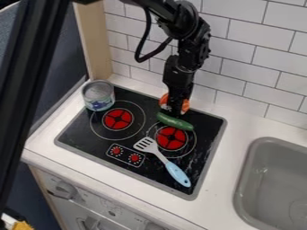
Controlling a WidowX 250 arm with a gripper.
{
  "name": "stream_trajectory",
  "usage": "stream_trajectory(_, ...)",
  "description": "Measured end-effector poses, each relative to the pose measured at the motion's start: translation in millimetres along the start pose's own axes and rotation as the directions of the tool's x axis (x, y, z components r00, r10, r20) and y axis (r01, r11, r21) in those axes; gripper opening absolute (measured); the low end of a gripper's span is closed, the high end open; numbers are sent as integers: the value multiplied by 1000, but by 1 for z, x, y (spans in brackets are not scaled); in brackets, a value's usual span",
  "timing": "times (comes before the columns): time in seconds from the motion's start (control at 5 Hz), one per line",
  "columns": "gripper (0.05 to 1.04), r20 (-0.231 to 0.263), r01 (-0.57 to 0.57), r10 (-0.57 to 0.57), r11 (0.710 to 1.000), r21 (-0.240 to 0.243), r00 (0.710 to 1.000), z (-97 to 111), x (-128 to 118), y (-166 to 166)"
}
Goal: Put the sashimi to top of the stove
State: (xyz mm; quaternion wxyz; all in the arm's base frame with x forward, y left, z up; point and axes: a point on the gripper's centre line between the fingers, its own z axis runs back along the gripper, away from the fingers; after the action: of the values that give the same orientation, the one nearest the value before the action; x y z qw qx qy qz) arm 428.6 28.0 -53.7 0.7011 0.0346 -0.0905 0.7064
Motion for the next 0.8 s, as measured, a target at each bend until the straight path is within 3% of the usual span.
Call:
stream_trajectory(0.2, 653, 2, -10, 10, 1000, 2, 1000, -1, 0, -3)
stream_trajectory(0.4, 946, 27, -23, 22, 999, 28, 999, 0, 4, 1)
stream_trajectory(0.6, 1011, 69, -33, 31, 999, 29, 997, 2, 11, 0)
stream_trajectory(0.8, 1006, 69, -39, 37, 999, 30, 997, 2, 11, 0)
